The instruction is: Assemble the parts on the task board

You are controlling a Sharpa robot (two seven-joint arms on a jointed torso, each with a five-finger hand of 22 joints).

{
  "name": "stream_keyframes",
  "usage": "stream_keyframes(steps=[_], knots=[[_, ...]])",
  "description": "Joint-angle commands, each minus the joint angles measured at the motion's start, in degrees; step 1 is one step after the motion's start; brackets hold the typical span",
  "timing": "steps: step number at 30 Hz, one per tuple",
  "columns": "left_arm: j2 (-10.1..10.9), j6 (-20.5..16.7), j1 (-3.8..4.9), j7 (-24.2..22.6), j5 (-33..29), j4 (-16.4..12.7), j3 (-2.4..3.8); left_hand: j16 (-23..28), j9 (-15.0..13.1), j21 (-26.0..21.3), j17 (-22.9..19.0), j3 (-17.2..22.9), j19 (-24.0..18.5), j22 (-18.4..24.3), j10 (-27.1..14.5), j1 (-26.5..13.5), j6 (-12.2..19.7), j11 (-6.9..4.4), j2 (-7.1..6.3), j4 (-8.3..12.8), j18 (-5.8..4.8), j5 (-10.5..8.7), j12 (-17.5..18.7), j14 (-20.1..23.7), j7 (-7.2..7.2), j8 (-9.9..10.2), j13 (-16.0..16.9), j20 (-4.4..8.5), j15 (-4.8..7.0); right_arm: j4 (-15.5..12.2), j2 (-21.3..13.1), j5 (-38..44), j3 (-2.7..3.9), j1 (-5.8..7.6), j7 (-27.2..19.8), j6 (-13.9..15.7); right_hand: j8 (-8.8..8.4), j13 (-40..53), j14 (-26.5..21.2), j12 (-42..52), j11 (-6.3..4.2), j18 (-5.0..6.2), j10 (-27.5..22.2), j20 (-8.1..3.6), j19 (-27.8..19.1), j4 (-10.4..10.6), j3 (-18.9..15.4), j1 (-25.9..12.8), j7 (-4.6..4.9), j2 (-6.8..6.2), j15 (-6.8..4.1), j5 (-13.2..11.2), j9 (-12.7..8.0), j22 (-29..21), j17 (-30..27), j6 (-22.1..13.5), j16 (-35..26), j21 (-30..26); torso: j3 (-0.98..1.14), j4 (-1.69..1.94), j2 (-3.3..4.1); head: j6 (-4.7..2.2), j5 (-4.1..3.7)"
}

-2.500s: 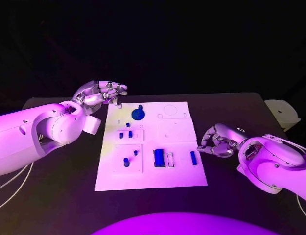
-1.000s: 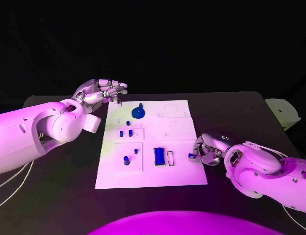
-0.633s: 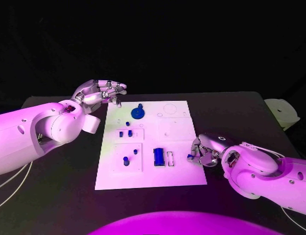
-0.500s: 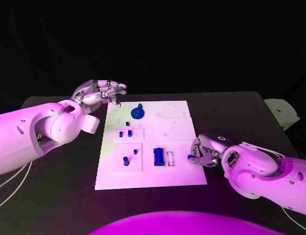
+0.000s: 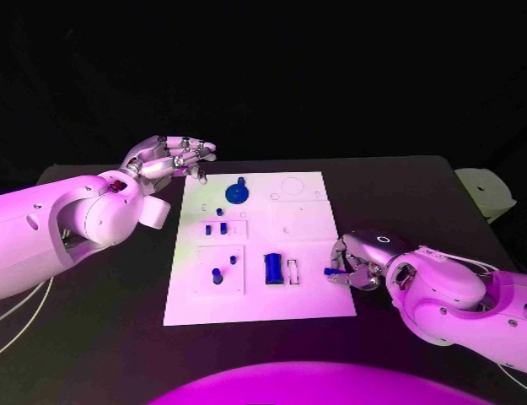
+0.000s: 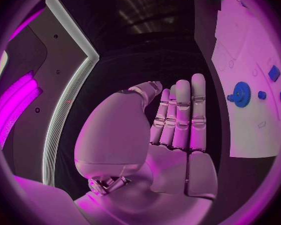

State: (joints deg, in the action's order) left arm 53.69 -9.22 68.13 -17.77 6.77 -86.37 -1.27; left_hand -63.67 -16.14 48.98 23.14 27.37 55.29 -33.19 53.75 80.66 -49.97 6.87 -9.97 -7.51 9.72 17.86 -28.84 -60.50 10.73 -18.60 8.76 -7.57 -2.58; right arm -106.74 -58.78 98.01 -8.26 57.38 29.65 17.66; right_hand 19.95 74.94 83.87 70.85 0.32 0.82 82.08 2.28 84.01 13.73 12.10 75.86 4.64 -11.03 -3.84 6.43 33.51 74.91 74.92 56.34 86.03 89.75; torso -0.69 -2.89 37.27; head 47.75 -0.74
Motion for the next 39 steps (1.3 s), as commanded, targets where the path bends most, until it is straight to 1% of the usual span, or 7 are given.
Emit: stream_keyframes(steps=[1,13,19,21,27,35,39], knots=[[-0.06,0.45,0.02,-0.21,-0.27,-0.15,0.03,0.20,-0.07,-0.25,-0.09,0.30,-0.15,0.07,-0.22,-0.62,0.31,0.03,-0.10,0.07,0.83,0.10,-0.38,0.32,-0.03,-0.36,0.06,-0.30,-0.09,-0.14,-0.34,2.01,-0.27,-0.34,0.44,-2.80,0.13,2.59,4.14,-0.21,0.07,-0.82,-0.45,0.33,5.99,0.20,-0.28,-0.27,0.27,-0.69,0.38,0.20,0.09,15.09,5.02,0.07,0.03,0.25,0.00,-0.05,-0.03,-0.17,-0.08],[-0.11,0.42,0.02,-0.18,-0.27,-0.08,0.03,0.20,-0.07,-0.28,-0.10,0.34,-0.14,0.09,-0.30,-0.62,0.37,0.04,-0.08,0.10,0.83,0.11,-0.40,0.33,-0.01,-0.35,0.06,-0.30,-0.09,-0.54,-1.35,2.23,-0.27,-0.33,0.20,-4.03,0.10,2.74,4.19,-0.01,0.00,-0.82,-0.42,0.42,5.99,-0.03,0.30,0.83,0.16,-0.21,0.39,1.03,0.11,15.09,5.31,0.20,0.13,0.25,-0.03,0.08,0.04,-0.43,-0.26],[-0.16,0.38,0.02,-0.16,-0.27,-0.03,0.03,0.20,-0.08,-0.29,-0.11,0.39,-0.13,0.10,-0.31,-0.57,0.38,0.03,-0.04,0.13,0.84,0.12,-0.43,0.34,-0.02,-0.36,0.06,-0.30,-0.09,-0.39,-1.16,1.91,-0.27,-0.33,0.12,-4.05,0.15,3.23,4.32,0.72,-1.01,-0.82,0.02,-0.19,5.99,-2.51,8.97,6.28,-0.94,4.48,-0.42,0.53,-0.08,15.09,5.98,1.91,0.35,0.25,-0.06,0.05,-0.01,-0.41,-0.30],[-0.19,0.36,0.02,-0.14,-0.27,-0.02,0.03,0.20,-0.08,-0.29,-0.11,0.39,-0.13,0.10,-0.31,-0.57,0.38,0.03,-0.04,0.13,0.84,0.12,-0.43,0.34,-0.02,-0.36,0.06,-0.30,-0.09,-0.35,-0.97,1.66,-0.27,-0.33,0.05,-3.72,0.43,3.31,4.39,0.87,-1.20,-0.82,0.28,-0.38,5.99,-3.09,11.78,5.94,-1.15,4.90,-0.57,0.51,0.26,15.09,6.34,2.06,0.48,0.25,-0.05,0.08,-0.01,-0.66,-0.23],[-0.27,0.32,0.02,-0.13,-0.27,-0.02,0.03,0.19,-0.10,-0.29,-0.11,0.52,-0.10,0.11,-0.32,-0.44,0.36,0.02,0.09,0.22,0.84,0.15,-0.48,0.34,-0.03,-0.38,0.07,-0.29,-0.07,-0.11,-0.22,1.47,-0.26,-0.28,0.13,-3.03,1.68,4.14,4.54,2.14,-1.39,-0.82,1.36,-0.58,5.99,-5.41,18.69,2.16,-1.29,3.47,-0.73,0.60,1.96,15.09,7.11,1.99,0.76,0.25,-0.09,0.05,0.02,-0.79,-0.59],[-0.28,0.32,0.02,-0.10,-0.27,-0.03,0.02,0.19,-0.10,-0.29,-0.11,0.56,-0.09,0.11,-0.32,-0.38,0.35,0.01,0.12,0.26,0.85,0.15,-0.50,0.34,-0.04,-0.39,0.07,-0.28,-0.06,-0.45,0.07,1.52,-0.24,-0.08,0.58,-0.42,2.04,4.25,4.56,2.17,-1.39,-0.82,1.50,-0.63,5.99,-5.72,20.56,-0.98,-1.41,2.60,-0.78,0.99,2.54,15.09,7.19,2.07,0.76,0.25,-0.05,0.05,-0.01,-0.77,-0.45],[-0.33,0.35,0.02,-0.11,-0.27,-0.04,0.02,0.19,-0.11,-0.29,-0.12,0.60,-0.08,0.10,-0.33,-0.32,0.35,0.00,0.14,0.32,0.85,0.16,-0.52,0.34,-0.04,-0.40,0.07,-0.27,-0.05,-1.10,0.00,0.27,-0.17,0.54,0.82,2.93,2.16,4.44,4.60,2.42,-1.46,-0.82,1.65,-0.67,5.99,-5.58,20.97,-2.40,-1.51,2.22,-0.84,1.01,2.69,15.09,7.38,2.28,0.83,0.25,-0.10,0.07,0.01,-0.94,-0.49]])
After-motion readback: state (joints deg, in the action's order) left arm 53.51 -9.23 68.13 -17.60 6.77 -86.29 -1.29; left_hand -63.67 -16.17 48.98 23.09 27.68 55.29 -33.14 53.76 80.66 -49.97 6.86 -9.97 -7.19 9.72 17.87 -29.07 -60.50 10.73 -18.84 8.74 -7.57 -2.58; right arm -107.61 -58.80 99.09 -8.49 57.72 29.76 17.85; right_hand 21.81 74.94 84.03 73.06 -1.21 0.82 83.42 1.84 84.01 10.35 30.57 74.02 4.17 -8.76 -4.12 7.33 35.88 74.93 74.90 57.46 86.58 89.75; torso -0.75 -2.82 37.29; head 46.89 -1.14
